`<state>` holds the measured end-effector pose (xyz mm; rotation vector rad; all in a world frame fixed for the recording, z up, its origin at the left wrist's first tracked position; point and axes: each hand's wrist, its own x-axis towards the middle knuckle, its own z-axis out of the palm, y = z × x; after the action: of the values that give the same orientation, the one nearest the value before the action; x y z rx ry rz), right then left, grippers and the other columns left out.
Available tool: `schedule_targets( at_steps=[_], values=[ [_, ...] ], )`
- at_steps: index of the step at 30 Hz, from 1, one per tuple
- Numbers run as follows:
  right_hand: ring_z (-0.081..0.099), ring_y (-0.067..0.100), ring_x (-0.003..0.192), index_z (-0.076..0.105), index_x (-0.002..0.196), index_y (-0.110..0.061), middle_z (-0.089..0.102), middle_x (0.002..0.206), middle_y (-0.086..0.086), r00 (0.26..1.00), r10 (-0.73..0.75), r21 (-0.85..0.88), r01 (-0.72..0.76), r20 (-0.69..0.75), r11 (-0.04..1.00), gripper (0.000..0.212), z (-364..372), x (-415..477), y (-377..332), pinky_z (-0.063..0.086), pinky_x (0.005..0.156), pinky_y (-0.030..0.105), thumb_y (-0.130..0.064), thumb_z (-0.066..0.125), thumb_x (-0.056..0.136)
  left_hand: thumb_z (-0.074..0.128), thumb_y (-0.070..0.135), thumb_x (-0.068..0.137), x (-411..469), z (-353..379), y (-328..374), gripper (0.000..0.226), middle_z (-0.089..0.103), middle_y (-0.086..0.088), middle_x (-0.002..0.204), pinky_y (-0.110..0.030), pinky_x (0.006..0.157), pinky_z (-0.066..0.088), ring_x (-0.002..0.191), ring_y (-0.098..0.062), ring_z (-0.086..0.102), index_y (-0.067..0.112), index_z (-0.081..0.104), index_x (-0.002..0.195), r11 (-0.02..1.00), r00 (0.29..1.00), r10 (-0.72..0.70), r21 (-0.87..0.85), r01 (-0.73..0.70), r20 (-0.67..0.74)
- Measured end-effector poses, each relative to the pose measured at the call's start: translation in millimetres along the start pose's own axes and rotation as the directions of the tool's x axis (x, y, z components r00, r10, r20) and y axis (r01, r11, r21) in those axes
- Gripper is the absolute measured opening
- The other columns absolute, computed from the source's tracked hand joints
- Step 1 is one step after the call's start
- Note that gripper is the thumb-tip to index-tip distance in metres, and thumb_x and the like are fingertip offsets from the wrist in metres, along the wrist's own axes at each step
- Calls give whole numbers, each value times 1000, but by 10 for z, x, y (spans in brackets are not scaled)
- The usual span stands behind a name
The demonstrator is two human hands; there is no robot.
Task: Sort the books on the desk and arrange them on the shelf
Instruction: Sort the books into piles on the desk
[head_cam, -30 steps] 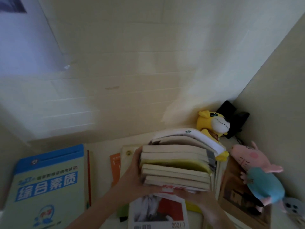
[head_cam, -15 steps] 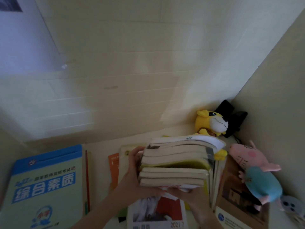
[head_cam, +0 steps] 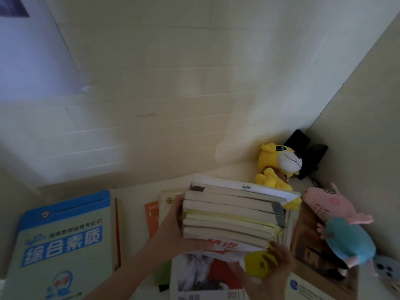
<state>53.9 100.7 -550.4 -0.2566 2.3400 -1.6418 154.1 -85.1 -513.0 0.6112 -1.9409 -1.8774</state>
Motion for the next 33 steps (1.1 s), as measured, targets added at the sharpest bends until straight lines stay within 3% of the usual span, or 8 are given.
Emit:
schedule_targets(
  at_steps=[3,10,14,20,23,25,28,33],
  values=[
    [55,27,89,50,100,-31,54,97,-7,996,-64,75,69,-66,995,94,101,-131,46,42,78,5,-89,70,29,87,54,44,19,26,-3,98,55,1,119,-15,84,49,106,1,60,30,33,123,1000,1000,8,10,-8,-4],
    [57,31,111,58,121,-4,53,103,-20,998,1,98,6,-67,995,63,175,-62,84,39,74,-4,17,74,64,88,60,37,31,44,-13,105,61,14,114,-17,83,51,106,2,60,36,32,123,999,999,-40,3,40,-8],
    [60,-13,85,42,136,-4,51,119,9,985,10,279,-58,170,958,75,237,-78,-114,46,59,1,32,59,72,88,57,40,43,56,2,103,61,20,114,-16,83,50,108,-2,60,37,33,125,999,999,-35,22,35,-13],
    [60,-12,96,40,127,-16,47,115,-11,972,-154,312,92,178,946,111,247,-117,-82,47,68,1,-36,90,31,88,59,38,52,28,41,102,62,22,110,-20,83,53,104,-1,62,36,35,122,998,998,-60,13,60,-10],
    [62,-5,97,57,116,-28,59,103,-3,942,-271,205,231,196,951,92,-32,56,63,49,73,5,-56,84,33,89,57,39,51,19,62,100,62,20,110,-20,83,53,105,0,61,38,35,122,996,996,-94,17,93,15],
    [53,-2,120,50,135,-24,55,130,-2,912,-293,175,250,286,952,126,-169,305,92,49,90,16,-70,87,24,90,51,42,42,-14,58,98,62,13,113,-21,83,52,106,-2,61,37,36,122,995,995,-97,15,97,19],
    [25,8,144,-4,148,-50,11,160,-13,850,-171,0,197,498,980,144,-351,726,-2,34,112,44,-62,91,41,92,24,50,28,-61,19,92,64,-1,115,-21,81,53,103,-5,63,30,39,125,993,992,-122,-1,122,31],
    [62,14,114,28,148,-32,60,130,-10,703,26,32,-70,711,997,123,-305,921,-130,54,92,43,-35,98,47,95,34,37,28,-92,-33,105,67,-1,113,-26,80,55,105,-13,65,15,43,127,989,989,-145,-32,146,26]
  ],
)
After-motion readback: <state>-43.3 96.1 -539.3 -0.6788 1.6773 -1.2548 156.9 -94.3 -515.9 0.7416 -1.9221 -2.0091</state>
